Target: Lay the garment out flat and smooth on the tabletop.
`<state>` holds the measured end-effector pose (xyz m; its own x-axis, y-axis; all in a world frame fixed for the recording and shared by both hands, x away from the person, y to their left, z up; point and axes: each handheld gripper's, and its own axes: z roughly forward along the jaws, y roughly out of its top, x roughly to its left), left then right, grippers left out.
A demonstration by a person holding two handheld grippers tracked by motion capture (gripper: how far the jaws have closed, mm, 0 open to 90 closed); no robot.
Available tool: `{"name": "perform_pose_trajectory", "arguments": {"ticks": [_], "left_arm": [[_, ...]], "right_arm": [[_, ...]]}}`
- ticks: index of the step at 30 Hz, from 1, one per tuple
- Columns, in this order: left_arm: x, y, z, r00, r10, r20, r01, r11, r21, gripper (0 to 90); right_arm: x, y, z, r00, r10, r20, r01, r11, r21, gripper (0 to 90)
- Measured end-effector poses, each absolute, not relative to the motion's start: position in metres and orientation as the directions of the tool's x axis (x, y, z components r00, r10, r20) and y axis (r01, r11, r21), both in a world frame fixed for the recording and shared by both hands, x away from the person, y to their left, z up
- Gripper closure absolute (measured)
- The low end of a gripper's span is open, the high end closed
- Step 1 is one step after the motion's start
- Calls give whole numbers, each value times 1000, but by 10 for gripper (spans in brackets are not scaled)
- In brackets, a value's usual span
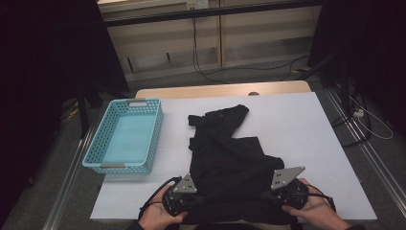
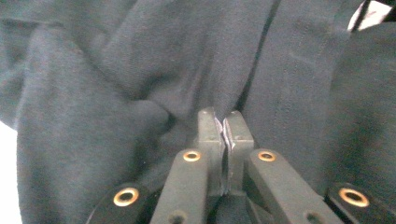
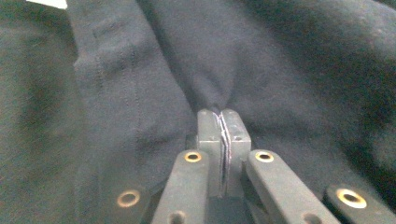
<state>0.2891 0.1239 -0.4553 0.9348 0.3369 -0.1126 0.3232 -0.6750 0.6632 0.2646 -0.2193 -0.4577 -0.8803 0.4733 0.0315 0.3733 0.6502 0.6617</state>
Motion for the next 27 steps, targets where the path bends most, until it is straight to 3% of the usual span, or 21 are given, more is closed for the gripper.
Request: {"name": "perform_pose_trajectory", "arguments": {"ticks": [13,15,16,17,18,20,22,27], "left_arm": [[262,124,-453,936,307,-172,343,-689,638,879],[255,127,-452,937,303,-176,342,-686,643,876],[253,130,-451,931,316,-184,357,-676,645,871],[253,131,-451,927,324,-188,365,-669,647,871],[253,133,-451,926,324,-192,367,-662,653,842],[255,133,-450,925,329,-190,368,-652,663,799],[260,137,-445,920,345,-189,374,-622,687,631],[271,139,-437,913,383,-144,359,-581,731,645]], "right_arm": [[228,-220,-456,-916,399,32,321,684,655,887],[226,-222,-455,-915,400,46,325,667,670,863],[227,-224,-454,-905,422,46,336,648,683,759],[227,-224,-454,-905,422,46,336,648,683,759],[230,-227,-452,-897,439,59,350,623,699,652],[231,-227,-451,-894,444,63,355,613,706,631],[235,-234,-447,-865,499,52,370,564,738,560],[243,-246,-441,-810,585,46,411,509,756,654]]}}
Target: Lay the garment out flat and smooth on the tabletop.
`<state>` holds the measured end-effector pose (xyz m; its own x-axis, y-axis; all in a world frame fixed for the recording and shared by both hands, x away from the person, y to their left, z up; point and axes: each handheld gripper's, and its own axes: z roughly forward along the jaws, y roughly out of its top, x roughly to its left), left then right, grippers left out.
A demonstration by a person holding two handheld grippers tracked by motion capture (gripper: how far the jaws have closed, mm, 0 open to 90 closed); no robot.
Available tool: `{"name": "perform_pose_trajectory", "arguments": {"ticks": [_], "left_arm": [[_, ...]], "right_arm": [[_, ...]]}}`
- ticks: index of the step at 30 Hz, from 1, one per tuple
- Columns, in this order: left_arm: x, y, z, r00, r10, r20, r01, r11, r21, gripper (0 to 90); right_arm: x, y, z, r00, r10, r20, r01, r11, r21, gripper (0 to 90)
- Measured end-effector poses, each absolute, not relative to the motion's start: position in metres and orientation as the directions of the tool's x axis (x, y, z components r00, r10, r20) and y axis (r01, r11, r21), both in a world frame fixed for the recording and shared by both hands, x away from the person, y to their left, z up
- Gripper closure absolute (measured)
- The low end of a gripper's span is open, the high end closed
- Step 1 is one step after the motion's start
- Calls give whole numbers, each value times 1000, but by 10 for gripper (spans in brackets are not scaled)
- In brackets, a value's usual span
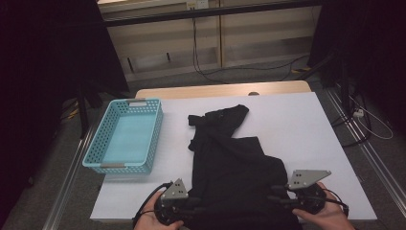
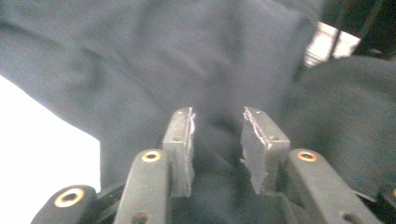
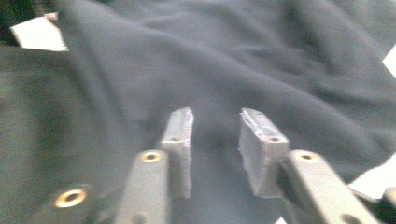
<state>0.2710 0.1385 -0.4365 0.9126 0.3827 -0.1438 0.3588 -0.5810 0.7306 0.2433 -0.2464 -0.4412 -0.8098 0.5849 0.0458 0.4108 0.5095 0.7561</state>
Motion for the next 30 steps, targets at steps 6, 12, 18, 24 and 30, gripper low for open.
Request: {"name": "perform_pose_trajectory", "arguments": {"ticks": [6,12,18,24,30], "left_arm": [[305,127,-440,898,429,-99,358,-581,731,632],[322,109,-448,893,443,-75,361,-608,707,568],[321,113,-453,886,463,-17,355,-654,668,877],[320,135,-447,865,501,-39,386,-612,690,879],[315,163,-443,821,566,-68,442,-557,703,878]], "right_arm": [[255,-267,-439,-695,719,23,489,448,748,756],[264,-283,-439,-617,787,7,517,398,757,713],[275,-285,-440,-592,806,12,519,371,770,637],[288,-278,-449,-615,787,49,552,386,739,671],[290,-276,-454,-631,774,55,569,414,710,862]]}}
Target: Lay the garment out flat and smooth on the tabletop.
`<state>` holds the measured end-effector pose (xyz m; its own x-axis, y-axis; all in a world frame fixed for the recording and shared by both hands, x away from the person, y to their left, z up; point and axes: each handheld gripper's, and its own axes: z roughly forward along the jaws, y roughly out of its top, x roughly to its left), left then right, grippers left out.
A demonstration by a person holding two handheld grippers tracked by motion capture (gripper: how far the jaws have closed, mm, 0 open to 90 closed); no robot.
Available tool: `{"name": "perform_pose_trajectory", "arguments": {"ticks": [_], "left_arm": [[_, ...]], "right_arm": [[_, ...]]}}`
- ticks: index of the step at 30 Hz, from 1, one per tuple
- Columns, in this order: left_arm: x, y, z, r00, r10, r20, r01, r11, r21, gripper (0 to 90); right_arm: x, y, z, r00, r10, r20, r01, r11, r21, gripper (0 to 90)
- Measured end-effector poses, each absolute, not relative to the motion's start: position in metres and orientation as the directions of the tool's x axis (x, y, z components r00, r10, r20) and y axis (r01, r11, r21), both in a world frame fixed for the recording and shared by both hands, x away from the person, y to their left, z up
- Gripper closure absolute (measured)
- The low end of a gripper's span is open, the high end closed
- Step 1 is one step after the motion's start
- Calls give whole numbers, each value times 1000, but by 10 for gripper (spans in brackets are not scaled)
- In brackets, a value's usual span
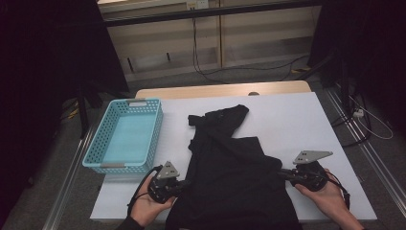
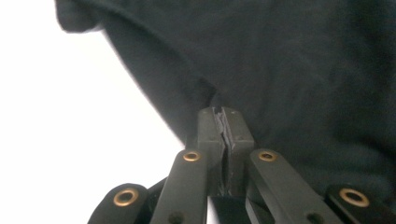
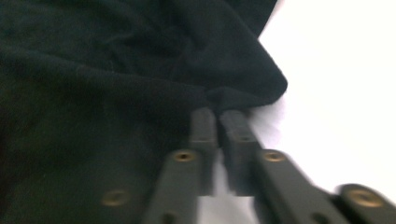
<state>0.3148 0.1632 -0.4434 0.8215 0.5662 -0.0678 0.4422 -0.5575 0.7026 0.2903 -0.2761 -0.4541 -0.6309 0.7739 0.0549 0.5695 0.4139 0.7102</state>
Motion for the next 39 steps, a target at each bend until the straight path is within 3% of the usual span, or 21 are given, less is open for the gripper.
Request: {"name": "perform_pose_trajectory", "arguments": {"ticks": [12,16,18,19,23,25,31,34,39], "left_arm": [[320,186,-448,755,651,-78,501,-497,708,877],[326,185,-451,738,668,-91,519,-476,710,827],[326,186,-449,740,665,-97,515,-469,717,726],[323,187,-445,741,665,-92,500,-456,736,687],[317,184,-439,752,655,-73,467,-452,760,605],[311,176,-435,782,623,-28,409,-479,776,598],[307,166,-432,809,588,-14,377,-501,779,595],[312,156,-436,831,556,-13,369,-534,760,658],[323,144,-453,842,539,-21,399,-597,696,593]], "right_arm": [[270,-311,-450,-572,820,-4,593,417,689,899],[266,-320,-452,-561,828,11,604,400,690,894],[266,-318,-452,-577,817,15,591,404,698,856],[266,-314,-449,-587,809,6,570,408,713,772],[266,-306,-444,-597,802,-2,532,398,747,669],[267,-299,-440,-611,791,-6,508,399,764,674],[271,-279,-439,-661,751,-5,477,425,769,719],[282,-261,-441,-689,724,1,467,443,765,729],[292,-241,-446,-726,688,10,461,476,749,699]]}}
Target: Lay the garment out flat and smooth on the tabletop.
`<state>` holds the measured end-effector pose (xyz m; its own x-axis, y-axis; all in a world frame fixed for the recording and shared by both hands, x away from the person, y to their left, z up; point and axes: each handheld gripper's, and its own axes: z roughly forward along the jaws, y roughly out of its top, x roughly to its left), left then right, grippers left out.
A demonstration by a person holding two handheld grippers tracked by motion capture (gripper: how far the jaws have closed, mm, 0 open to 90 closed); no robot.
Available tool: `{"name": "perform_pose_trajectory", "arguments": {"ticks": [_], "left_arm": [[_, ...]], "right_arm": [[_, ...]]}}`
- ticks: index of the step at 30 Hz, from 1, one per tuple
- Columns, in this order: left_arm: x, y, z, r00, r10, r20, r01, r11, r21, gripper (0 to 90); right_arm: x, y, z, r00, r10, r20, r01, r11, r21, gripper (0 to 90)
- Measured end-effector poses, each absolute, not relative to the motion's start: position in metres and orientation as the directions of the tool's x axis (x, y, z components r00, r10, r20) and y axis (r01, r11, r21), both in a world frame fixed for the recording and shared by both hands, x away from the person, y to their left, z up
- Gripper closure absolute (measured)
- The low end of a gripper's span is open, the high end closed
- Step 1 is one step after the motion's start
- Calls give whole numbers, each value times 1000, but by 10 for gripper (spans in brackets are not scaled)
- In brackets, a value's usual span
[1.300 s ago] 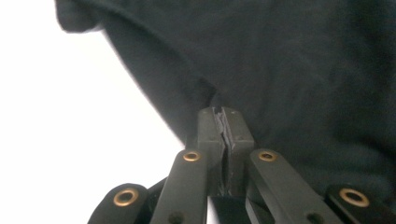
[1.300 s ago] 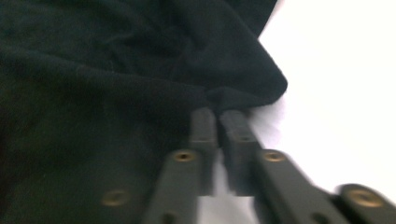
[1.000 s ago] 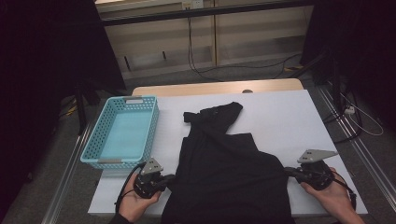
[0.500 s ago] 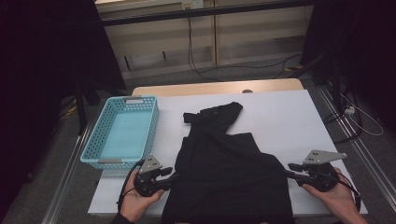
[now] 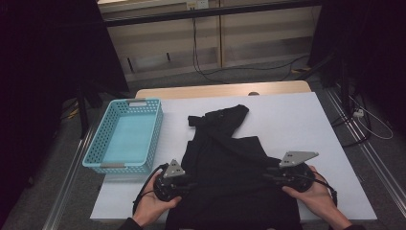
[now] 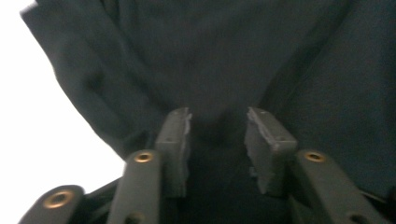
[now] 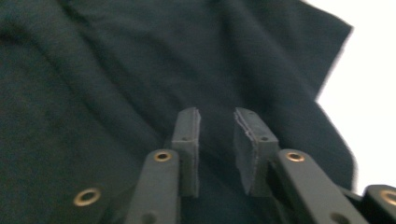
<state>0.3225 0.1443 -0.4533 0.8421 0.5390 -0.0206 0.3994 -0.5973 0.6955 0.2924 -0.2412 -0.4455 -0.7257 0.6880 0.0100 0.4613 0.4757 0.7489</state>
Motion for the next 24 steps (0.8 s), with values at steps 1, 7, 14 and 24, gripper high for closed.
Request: {"name": "perform_pose_trajectory", "arguments": {"ticks": [1,7,14,24], "left_arm": [[321,144,-456,843,536,-28,403,-598,692,567],[311,147,-458,862,505,-39,392,-618,681,481],[300,142,-457,884,467,-24,364,-655,662,747],[285,155,-453,885,457,-92,401,-647,649,900]], "right_arm": [[294,-235,-448,-738,675,11,458,489,742,676],[294,-218,-461,-773,634,6,465,560,686,500],[291,-218,-462,-779,627,5,459,564,686,766],[273,-224,-458,-813,583,0,435,606,666,896]]}}
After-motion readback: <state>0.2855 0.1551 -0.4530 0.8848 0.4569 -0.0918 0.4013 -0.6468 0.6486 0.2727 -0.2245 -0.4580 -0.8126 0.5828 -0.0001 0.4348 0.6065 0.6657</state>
